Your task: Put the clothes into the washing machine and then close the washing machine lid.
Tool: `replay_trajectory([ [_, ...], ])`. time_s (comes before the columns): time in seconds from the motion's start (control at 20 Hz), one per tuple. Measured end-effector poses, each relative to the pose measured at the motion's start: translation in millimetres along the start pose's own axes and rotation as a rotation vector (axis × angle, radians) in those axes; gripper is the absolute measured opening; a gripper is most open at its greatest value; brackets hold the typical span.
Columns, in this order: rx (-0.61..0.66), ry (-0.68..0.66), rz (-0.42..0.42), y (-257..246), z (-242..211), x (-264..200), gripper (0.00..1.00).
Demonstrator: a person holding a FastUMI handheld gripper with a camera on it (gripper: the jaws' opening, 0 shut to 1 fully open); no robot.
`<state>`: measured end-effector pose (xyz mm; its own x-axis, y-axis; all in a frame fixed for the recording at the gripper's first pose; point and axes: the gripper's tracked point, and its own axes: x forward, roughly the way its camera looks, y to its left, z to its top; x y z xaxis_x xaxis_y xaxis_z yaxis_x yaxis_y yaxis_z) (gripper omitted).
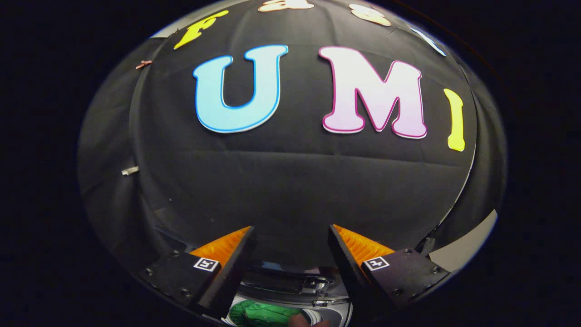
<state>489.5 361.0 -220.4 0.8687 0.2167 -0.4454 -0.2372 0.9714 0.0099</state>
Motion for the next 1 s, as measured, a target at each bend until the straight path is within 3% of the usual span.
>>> replay_trajectory([
  [0.15, 0.098, 0.067, 0.04, 8.7, -15.4, -8.2, 1.0],
  [0.3, 0.08, 0.103, 0.06, 8.3, -27.5, -33.9, 1.0],
  [0.65, 0.063, 0.031, 0.096, 22.0, -75.2, -112.0, 1.0],
  [1.0, -0.033, 0.043, 0.099, 29.4, -113.5, -142.1, 1.0],
])
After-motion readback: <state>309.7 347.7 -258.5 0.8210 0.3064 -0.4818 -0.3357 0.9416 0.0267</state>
